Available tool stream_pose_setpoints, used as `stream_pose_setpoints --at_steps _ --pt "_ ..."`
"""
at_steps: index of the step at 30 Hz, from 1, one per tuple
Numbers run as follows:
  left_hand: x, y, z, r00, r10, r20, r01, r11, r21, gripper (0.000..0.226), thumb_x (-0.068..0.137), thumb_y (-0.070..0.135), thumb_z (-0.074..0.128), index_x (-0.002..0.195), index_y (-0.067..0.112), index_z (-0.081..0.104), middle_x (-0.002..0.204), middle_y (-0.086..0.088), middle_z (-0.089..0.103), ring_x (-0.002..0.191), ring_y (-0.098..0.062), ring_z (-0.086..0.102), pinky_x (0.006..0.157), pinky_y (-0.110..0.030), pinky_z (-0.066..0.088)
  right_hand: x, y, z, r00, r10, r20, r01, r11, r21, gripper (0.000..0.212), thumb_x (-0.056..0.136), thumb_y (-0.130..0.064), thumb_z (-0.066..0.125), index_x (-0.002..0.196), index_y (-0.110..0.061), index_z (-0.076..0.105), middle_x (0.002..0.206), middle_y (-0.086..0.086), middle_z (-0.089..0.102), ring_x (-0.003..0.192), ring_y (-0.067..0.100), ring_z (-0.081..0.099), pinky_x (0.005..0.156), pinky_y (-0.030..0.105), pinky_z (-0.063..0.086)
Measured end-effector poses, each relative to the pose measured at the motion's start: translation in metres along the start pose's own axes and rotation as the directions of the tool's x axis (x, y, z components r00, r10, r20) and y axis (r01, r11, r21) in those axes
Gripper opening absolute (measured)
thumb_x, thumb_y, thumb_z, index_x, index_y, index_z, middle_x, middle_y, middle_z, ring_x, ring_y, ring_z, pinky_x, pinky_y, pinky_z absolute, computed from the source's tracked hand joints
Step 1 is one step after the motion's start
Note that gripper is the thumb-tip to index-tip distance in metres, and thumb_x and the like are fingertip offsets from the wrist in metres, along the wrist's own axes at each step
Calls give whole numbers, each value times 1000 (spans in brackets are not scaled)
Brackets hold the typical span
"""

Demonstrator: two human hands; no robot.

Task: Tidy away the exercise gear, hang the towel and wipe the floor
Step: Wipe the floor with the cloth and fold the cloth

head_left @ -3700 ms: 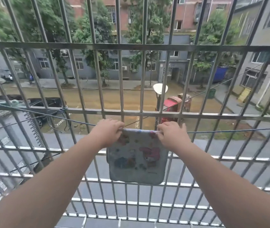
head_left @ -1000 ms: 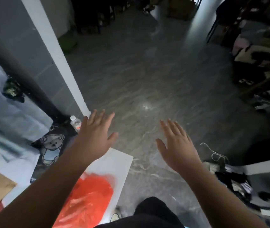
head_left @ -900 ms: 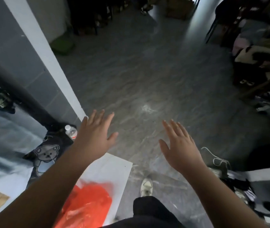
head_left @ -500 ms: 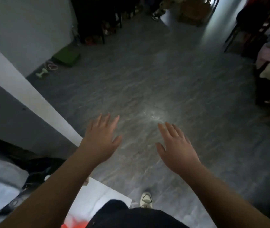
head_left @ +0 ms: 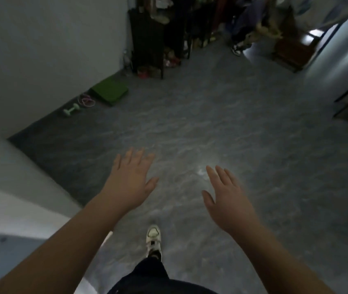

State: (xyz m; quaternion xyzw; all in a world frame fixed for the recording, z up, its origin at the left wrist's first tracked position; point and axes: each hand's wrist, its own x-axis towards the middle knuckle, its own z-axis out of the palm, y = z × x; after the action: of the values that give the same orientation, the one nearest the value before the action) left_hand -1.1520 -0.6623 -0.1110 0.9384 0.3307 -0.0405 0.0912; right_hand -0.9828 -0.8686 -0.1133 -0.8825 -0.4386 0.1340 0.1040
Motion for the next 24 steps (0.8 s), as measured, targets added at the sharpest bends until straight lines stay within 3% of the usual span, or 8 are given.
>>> stream_pose_setpoints --at_steps 6,15,24 --pt "169 -49 -60 1000 15 3 -15 1000 28 73 97 57 37 157 30 5 166 -5 6 152 -28 -2 122 -51 4 166 -28 -35 1000 -2 -26 3 999 36 69 100 -51 38 158 -32 5 166 -3 10 153 19 4 123 36 14" --pt "394 -79 -91 999 14 29 -15 1000 21 73 97 60 33 156 33 -1 166 -3 1 152 -27 -5 122 -50 1 403 5 -79 1000 25 -19 -24 999 47 70 100 -53 38 158 -33 3 167 -2 5 153 19 -1 122 36 10" --pt "650 -89 -137 998 -59 -16 59 998 3 73 98 58 33 156 33 -3 166 -3 -5 152 -26 -8 122 -49 1 680 18 -142 991 -132 8 132 991 -4 71 100 -54 37 158 -33 1 167 -3 1 153 19 -4 122 36 9"
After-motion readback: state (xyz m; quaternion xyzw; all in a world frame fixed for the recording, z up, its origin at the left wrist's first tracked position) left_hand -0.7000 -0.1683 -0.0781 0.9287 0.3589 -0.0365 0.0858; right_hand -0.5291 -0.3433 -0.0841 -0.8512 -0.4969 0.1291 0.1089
